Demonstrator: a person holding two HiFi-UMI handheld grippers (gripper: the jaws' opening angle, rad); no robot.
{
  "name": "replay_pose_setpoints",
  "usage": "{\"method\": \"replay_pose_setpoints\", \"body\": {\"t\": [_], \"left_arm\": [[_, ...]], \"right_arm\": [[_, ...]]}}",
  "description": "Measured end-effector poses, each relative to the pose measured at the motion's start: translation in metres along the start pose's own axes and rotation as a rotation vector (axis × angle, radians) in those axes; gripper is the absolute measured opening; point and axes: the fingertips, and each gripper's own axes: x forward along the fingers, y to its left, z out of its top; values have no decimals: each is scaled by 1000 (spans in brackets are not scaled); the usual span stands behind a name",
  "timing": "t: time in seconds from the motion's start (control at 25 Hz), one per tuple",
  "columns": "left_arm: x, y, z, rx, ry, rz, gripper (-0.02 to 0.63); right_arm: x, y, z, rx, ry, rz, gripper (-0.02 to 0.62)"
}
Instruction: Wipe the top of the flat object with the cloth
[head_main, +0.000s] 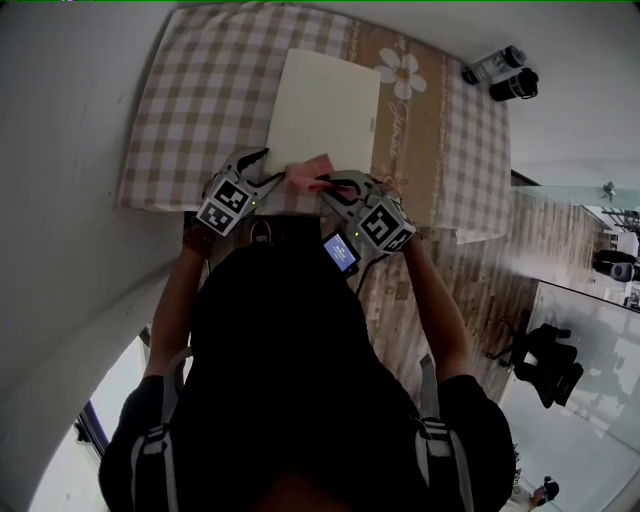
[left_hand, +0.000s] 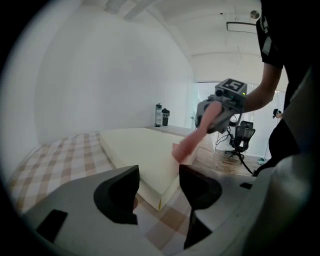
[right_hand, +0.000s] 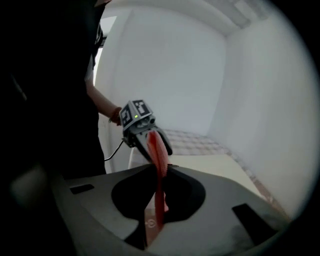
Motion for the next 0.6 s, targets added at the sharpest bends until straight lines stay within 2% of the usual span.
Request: {"method": "replay_pose_setpoints", "body": {"t": [0.16, 0.32, 0.44, 0.6], "left_arm": [[0, -2, 0, 2, 3, -2, 266], [0, -2, -1, 0, 5, 0, 265], [0, -2, 0, -2, 3, 0, 265], [1, -2, 2, 3, 15, -6, 264]], "right_arm": [[-25, -77, 13, 25, -58, -162, 21], [-32, -159, 1, -18, -17, -286, 21], [-27, -212, -15, -57, 46, -342, 21], [-18, -267, -34, -98, 124, -371, 21]]}}
